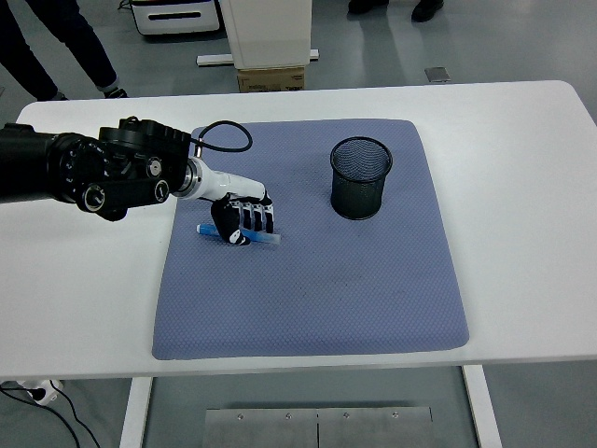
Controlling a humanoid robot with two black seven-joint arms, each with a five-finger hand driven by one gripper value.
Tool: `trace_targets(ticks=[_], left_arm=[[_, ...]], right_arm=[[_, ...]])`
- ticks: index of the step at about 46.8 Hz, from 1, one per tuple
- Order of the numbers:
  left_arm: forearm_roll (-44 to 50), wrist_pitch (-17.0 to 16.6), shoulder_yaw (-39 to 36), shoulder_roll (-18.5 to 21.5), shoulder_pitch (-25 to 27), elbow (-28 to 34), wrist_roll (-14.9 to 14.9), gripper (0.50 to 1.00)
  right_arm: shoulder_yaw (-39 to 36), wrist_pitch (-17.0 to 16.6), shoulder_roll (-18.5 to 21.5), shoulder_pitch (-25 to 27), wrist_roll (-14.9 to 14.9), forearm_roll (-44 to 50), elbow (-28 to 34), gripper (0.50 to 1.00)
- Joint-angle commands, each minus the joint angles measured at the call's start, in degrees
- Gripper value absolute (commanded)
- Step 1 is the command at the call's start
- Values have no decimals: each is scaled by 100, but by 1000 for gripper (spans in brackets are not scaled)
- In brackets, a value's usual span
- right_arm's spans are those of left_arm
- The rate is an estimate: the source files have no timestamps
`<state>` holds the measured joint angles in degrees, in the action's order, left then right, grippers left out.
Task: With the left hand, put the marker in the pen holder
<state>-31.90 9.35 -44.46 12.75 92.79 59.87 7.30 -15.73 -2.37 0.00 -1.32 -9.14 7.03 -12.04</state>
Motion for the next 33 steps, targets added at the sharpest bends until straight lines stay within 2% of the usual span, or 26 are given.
trace_targets(ticks=[1, 8, 21, 33], left_arm=[[-1, -64, -1, -9, 3, 25, 0, 628], [-10, -152, -45, -18, -6, 60, 0, 625], [-10, -170, -80, -27, -15, 121, 0, 572], [-10, -170, -98, -27, -15, 121, 0, 555]], right_arm=[[0, 0, 0, 0, 0, 0, 0, 1000], [0, 0, 0, 0, 0, 0, 0, 1000], [0, 0, 0, 0, 0, 0, 0, 1000], [0, 0, 0, 0, 0, 0, 0, 1000]])
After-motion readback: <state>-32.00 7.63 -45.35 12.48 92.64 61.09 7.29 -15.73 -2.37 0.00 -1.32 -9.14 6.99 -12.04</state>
